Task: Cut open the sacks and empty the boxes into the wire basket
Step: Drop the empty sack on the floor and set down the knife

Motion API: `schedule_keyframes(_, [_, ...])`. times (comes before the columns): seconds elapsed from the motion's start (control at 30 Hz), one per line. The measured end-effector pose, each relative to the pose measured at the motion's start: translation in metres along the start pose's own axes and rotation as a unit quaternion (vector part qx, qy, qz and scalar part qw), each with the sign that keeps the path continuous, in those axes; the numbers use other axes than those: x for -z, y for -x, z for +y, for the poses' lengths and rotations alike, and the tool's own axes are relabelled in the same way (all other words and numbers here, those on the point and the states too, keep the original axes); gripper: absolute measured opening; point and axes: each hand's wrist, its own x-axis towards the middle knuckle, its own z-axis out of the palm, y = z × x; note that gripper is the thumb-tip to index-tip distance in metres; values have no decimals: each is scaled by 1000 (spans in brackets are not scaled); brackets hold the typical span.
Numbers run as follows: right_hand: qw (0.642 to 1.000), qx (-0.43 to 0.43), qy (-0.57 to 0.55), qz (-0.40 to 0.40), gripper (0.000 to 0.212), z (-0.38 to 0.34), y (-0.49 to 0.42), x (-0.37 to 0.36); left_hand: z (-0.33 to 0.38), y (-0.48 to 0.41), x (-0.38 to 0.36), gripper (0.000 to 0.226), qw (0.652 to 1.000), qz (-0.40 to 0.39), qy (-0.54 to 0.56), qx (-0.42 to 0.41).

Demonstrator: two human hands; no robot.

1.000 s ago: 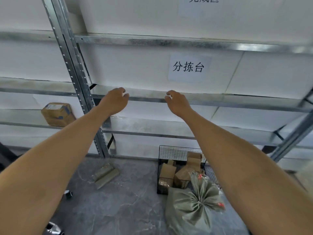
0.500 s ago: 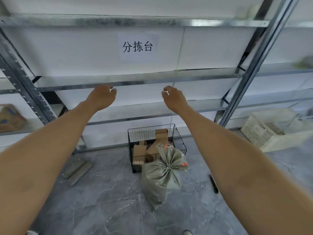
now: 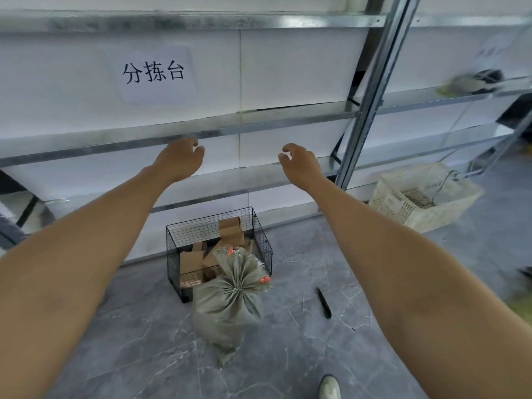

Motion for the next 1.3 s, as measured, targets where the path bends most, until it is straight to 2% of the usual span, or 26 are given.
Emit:
schedule_keyframes(0.3, [998, -33, 14, -52, 41, 157, -87, 35, 105, -71, -137, 45, 999, -48, -3, 22])
schedule_keyframes(0.57, [991, -84, -2, -108, 44, 259, -124, -14, 135, -102, -260, 43, 991, -130, 1, 34])
schedule_keyframes(0.7, [984, -129, -4, -122, 43, 314, -124, -59, 124, -110, -332, 45, 984, -173, -4, 29])
schedule_keyframes(0.97, [971, -192, 25, -138, 44, 442, -95, -176, 80, -97, -514, 25, 966, -253, 42, -16])
schedule_keyframes(1.17, [957, -251, 33, -140, 43, 553, -59, -283, 24, -69, -666, 31, 957, -288, 37, -3])
schedule_keyframes(1.3, [947, -275, 41, -160, 44, 631, -35, -360, -17, -56, -768, 31, 961, -274, 39, -2])
